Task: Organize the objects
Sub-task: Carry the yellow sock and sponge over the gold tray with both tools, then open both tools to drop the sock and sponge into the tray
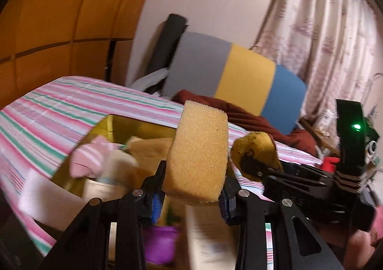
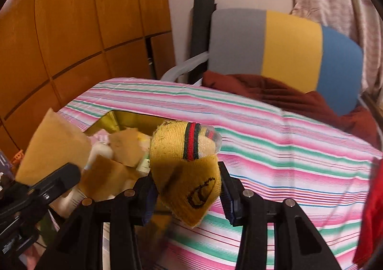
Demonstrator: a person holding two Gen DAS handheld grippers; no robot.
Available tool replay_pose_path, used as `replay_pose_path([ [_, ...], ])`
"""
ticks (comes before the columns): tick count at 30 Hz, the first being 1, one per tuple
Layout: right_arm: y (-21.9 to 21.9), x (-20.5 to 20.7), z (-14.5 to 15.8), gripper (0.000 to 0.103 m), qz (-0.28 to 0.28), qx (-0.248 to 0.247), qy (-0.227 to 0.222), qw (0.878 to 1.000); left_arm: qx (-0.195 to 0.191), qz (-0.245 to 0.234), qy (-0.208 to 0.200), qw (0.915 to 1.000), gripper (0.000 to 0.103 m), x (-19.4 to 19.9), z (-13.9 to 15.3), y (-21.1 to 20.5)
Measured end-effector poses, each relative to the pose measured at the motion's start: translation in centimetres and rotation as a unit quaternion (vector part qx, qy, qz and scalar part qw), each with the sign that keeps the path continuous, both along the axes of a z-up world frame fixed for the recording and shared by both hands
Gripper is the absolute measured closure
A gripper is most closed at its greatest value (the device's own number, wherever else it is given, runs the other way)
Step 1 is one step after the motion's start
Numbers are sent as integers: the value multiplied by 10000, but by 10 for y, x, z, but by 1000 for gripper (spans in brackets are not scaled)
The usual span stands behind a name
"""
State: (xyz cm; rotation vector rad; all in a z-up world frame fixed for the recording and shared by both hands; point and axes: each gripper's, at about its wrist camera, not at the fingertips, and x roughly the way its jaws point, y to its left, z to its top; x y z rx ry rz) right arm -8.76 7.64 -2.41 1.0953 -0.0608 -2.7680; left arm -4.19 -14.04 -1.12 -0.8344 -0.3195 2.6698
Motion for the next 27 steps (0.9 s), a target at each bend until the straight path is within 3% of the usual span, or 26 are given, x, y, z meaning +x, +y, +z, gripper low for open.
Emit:
replay_pose_path([
  [5,-33,-16,-11,52,350,47,-327,9988,-196,184,-304,9992,66,-29,-13,-24],
  [9,-55,-24,-20,47,570,245,-492,9969,-301,333,-617,9971,58,-55,-25,-33],
  [10,-58,-25,-20,47,556,281,-474,9969,-309,366,-688,9965,54,-59,-27,-35],
  [12,-58,-26,-18,46,529,223,-423,9975,-279,444,-854,9950,15,-65,-28,-37],
  [14,-56,-25,-17,40,572,97,-386,9976,-171,530,-796,9953,5,-62,-26,-40],
  [16,-53,-24,-14,34,585,32,-314,9978,-95,646,-698,9954,4,-54,-21,-44],
  [24,-34,-4,-3,35,338,-247,-137,9990,97,1019,-913,9905,0,-29,-12,-62],
  [26,-31,-4,-9,40,305,-322,-273,9986,47,1061,-889,9904,0,-19,-9,-63],
  [27,-31,-5,-11,52,334,-353,-344,9982,-5,1114,-857,9901,0,-14,-7,-64],
])
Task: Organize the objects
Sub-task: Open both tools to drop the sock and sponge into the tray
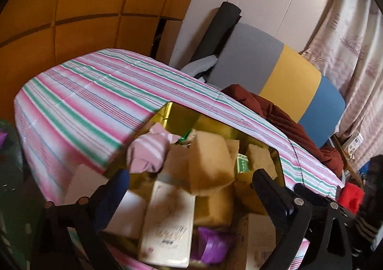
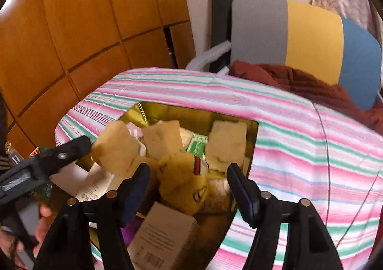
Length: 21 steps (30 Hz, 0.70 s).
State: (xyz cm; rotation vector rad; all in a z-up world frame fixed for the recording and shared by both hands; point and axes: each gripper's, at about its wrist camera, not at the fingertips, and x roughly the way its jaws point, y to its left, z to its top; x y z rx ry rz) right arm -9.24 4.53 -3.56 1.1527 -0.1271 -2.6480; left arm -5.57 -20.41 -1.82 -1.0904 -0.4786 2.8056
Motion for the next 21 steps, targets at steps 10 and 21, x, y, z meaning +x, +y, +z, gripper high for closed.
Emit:
replay_pose_path([
  [10,-19,-26,-33,62,-34,-291,-691,9972,-1084,-189,-244,9936,0,29,13,18],
  [21,-31,30,6,21,-330,993,369,9938,-1821,-421,-457,9813,0,52,3,40],
])
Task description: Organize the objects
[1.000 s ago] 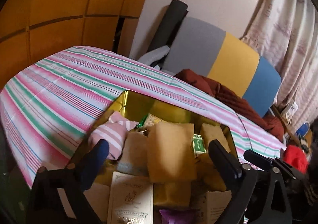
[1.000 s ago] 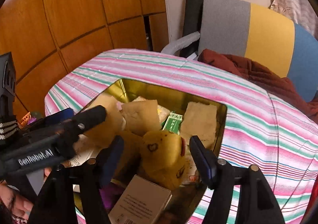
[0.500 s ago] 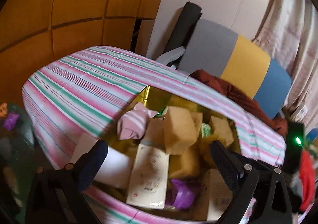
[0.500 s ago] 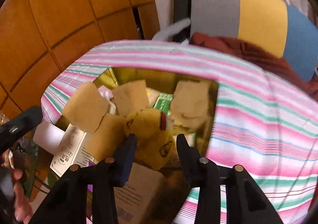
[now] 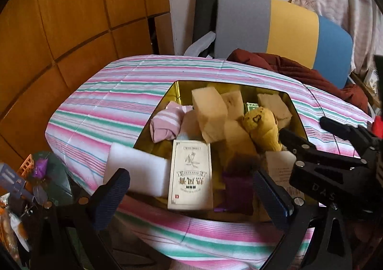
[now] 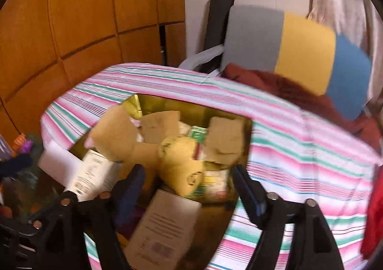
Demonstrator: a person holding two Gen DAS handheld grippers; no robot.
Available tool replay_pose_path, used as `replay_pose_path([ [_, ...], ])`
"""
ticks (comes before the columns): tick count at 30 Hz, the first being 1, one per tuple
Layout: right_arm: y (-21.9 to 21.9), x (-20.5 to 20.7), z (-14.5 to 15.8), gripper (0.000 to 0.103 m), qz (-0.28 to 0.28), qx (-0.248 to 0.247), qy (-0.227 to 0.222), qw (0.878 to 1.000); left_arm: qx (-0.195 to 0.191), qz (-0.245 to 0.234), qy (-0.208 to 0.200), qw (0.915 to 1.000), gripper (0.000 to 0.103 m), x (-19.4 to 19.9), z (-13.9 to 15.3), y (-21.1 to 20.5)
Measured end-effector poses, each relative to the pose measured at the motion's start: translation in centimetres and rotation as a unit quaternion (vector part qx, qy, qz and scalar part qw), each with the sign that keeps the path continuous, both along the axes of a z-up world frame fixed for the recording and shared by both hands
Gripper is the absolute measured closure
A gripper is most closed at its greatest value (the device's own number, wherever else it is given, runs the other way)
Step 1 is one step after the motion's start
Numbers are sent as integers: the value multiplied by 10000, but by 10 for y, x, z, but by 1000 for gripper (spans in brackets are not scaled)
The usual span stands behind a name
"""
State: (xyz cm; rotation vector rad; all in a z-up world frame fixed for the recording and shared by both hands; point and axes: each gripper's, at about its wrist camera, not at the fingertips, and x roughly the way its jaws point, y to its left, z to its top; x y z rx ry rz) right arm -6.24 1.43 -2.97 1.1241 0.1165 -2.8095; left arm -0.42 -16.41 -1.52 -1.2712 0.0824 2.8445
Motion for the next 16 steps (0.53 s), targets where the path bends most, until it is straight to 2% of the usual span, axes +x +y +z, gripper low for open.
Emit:
replay_pose_path([
  [3,3,6,0,21,-176,104,90,9998,-78,143,10,9999,0,4,0,0],
  [8,6,8,-6,21,-290,127,-40,9995,-364,229,310,9986,0,15,6,4],
  [13,5,9,-5,21,-283,37,-55,9996,-335,342,392,9981,0,21,10,2],
  [16,3,9,-4,21,-261,14,-40,9996,-231,269,268,9990,0,18,9,2],
])
